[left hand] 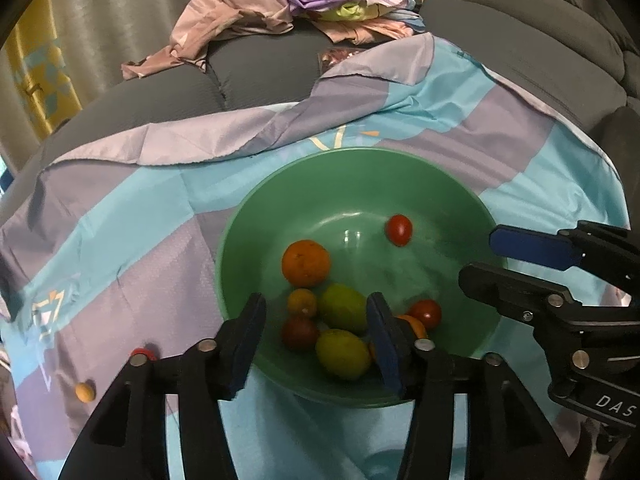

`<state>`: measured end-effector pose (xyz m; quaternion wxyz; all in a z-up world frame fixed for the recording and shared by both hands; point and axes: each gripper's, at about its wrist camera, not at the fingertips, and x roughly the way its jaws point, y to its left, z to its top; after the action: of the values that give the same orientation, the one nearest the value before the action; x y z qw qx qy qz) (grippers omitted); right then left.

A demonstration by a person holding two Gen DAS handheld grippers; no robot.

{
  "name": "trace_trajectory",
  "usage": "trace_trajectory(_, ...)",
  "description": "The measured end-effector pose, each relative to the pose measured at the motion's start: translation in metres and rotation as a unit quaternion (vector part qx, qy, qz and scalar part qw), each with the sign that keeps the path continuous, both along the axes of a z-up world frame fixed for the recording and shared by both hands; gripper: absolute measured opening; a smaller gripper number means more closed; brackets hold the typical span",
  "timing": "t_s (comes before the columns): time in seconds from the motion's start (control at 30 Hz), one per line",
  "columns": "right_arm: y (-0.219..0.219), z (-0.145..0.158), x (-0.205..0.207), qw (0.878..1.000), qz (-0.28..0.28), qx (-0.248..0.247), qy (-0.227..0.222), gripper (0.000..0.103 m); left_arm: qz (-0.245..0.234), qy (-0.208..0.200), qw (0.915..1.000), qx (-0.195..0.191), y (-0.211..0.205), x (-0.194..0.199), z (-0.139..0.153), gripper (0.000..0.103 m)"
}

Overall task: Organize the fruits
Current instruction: 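Open both tools to drop the cherry tomatoes into the bowl, then withdraw both open tools back toward the last tomato and yellow fruit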

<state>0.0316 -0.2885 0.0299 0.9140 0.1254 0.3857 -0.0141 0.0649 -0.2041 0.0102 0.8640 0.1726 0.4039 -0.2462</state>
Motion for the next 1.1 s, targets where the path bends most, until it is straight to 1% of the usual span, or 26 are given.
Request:
trace_trajectory(0.03, 0.0, 0.001, -0.001, 1.0, -0.002, -0.001, -0.001, 0.044, 0.001, -0.002, 1.0, 0.001, 0.001, -0.001, 0.001, 0.061)
trace_trajectory(0.07, 0.0, 0.002, -0.003, 1.0, -0.004, 0.0, -0.003, 0.047, 0.003, -0.004, 1.0, 0.001, 0.002, -0.002, 0.002, 0.062)
trace_trajectory(0.2, 0.0, 0.008, -0.01, 1.0, -0.011, 0.004, -0.007, 0.06, 0.009, -0.01, 0.9999, 0.003, 0.009, -0.009, 0.006, 0.063)
trace_trajectory(0.3, 0.003, 0.013, -0.015, 1.0, -0.011, 0.006, -0.01, 0.066, 0.015, -0.016, 0.9998, 0.002, 0.015, -0.015, 0.01, 0.063)
trace_trajectory(0.53, 0.017, 0.026, -0.029, 1.0, -0.003, -0.001, -0.016, 0.068, 0.025, -0.03, 0.9992, -0.007, 0.03, -0.033, 0.023, 0.064)
trace_trajectory(0.63, 0.021, 0.031, -0.035, 1.0, -0.002, -0.004, -0.02, 0.074, 0.027, -0.041, 0.9987, -0.013, 0.035, -0.043, 0.03, 0.064)
trace_trajectory(0.8, 0.029, 0.04, -0.047, 1.0, 0.004, -0.006, -0.025, 0.075, 0.035, -0.058, 0.9975, -0.022, 0.047, -0.061, 0.042, 0.065)
trace_trajectory(0.83, 0.031, 0.042, -0.049, 1.0, 0.005, -0.005, -0.027, 0.075, 0.037, -0.061, 0.9972, -0.024, 0.05, -0.064, 0.043, 0.069)
trace_trajectory(0.87, 0.034, 0.044, -0.052, 1.0, 0.008, -0.006, -0.029, 0.075, 0.039, -0.064, 0.9968, -0.028, 0.054, -0.069, 0.046, 0.079)
trace_trajectory(0.9, 0.036, 0.046, -0.054, 0.999, 0.01, -0.007, -0.03, 0.075, 0.04, -0.068, 0.9963, -0.032, 0.056, -0.072, 0.048, 0.083)
trace_trajectory(0.93, 0.038, 0.047, -0.055, 0.999, 0.012, -0.008, -0.031, 0.075, 0.042, -0.074, 0.9958, -0.035, 0.06, -0.077, 0.051, 0.085)
trace_trajectory(1.1, 0.05, 0.053, -0.065, 0.999, 0.022, -0.012, -0.036, 0.075, 0.048, -0.086, 0.9942, -0.043, 0.072, -0.09, 0.06, 0.085)
